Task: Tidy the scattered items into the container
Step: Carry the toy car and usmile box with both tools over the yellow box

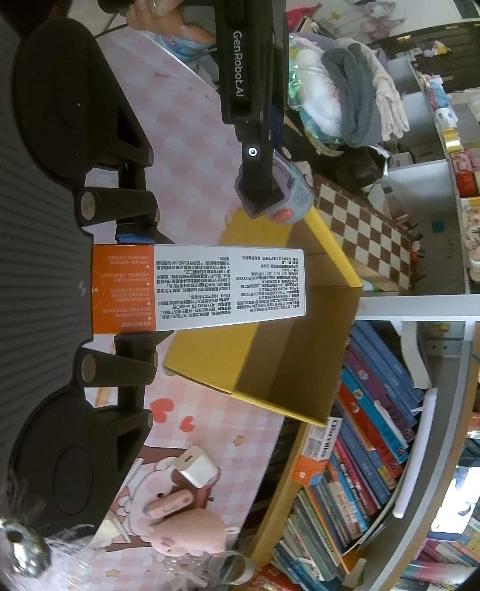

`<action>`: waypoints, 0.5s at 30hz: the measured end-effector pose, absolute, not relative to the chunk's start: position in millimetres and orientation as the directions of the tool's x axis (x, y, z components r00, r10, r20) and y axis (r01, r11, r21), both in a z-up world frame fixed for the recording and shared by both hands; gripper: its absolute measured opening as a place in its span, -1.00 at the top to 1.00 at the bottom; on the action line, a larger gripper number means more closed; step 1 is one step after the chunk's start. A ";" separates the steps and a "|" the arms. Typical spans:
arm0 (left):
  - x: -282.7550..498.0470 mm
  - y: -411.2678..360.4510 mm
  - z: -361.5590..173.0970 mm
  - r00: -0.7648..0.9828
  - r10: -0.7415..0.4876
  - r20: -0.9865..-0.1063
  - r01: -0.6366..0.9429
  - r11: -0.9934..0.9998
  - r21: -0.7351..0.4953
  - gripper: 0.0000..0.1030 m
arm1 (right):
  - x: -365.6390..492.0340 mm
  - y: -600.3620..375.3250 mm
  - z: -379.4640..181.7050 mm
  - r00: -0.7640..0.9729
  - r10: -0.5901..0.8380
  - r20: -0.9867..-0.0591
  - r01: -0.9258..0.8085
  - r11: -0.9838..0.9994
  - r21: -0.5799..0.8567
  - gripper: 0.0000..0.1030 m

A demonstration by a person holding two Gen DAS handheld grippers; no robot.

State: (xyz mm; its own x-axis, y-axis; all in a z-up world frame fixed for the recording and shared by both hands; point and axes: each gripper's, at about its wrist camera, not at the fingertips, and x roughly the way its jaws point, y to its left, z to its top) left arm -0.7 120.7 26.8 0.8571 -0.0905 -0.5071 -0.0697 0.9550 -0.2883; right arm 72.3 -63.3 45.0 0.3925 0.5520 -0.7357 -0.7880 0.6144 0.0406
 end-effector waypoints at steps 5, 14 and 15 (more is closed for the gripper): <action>12.6 125.5 34.2 0.867 -0.084 -0.491 -0.064 0.959 -0.277 0.29 | 84.7 -56.2 55.1 0.398 0.570 -0.719 -0.794 0.606 0.041 0.28; 44.5 134.8 41.0 0.878 -0.077 -0.472 -0.059 0.962 -0.267 0.29 | 111.3 -40.5 66.6 0.420 0.586 -0.694 -0.796 0.604 0.028 0.28; 48.8 136.5 41.6 0.879 -0.075 -0.471 -0.058 0.963 -0.263 0.29 | 115.3 -38.5 67.4 0.424 0.585 -0.692 -0.795 0.606 0.025 0.28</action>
State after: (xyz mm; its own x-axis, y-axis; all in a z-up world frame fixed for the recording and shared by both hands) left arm 48.8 136.5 41.6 0.8786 -0.0754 -0.4715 -0.0585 0.9630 -0.2630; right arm 115.3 -38.5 67.4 0.4241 0.5845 -0.6917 -0.7947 0.6065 0.0252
